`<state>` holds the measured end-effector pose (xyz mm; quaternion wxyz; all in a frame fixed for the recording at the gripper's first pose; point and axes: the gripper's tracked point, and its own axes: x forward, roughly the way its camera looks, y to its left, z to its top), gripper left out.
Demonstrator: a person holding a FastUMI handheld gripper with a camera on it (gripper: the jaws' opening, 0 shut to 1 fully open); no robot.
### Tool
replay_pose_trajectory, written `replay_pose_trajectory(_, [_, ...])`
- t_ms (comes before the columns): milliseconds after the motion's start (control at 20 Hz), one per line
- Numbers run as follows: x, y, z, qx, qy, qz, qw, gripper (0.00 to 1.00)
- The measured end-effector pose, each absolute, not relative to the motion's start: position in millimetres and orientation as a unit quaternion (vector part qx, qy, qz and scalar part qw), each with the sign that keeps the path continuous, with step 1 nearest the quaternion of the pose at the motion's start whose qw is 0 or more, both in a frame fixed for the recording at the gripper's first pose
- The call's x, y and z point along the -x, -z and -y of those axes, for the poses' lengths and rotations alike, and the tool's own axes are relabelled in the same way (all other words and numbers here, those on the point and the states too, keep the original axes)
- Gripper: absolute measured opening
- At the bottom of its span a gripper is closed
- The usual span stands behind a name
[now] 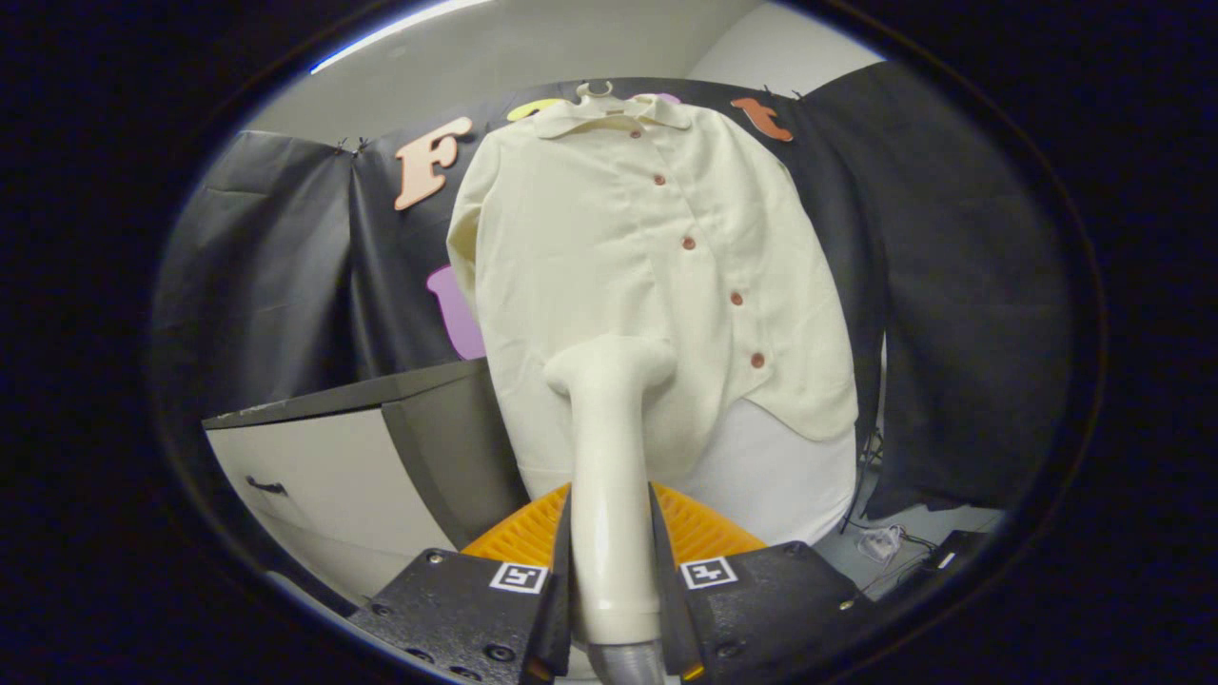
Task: Iron the clothes twice with a garment steamer, once on the left side and once on the right side.
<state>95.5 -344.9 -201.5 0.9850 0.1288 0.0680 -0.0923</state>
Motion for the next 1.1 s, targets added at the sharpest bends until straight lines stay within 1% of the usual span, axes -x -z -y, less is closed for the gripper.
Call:
replay_pose_trajectory(300, [-78, 230, 347, -0.123, 0.093, -0.097, 0.983, 0.37])
replay_pose_trajectory(450, [-71, 222, 350, -0.124, 0.092, -0.099, 0.983, 0.37])
replay_pose_trajectory(700, [-64, 156, 367, -0.113, 0.091, -0.046, 0.988, 0.37])
replay_pose_trajectory(1100, [-91, 27, 433, -0.082, 0.116, 0.040, 0.989, 0.36])
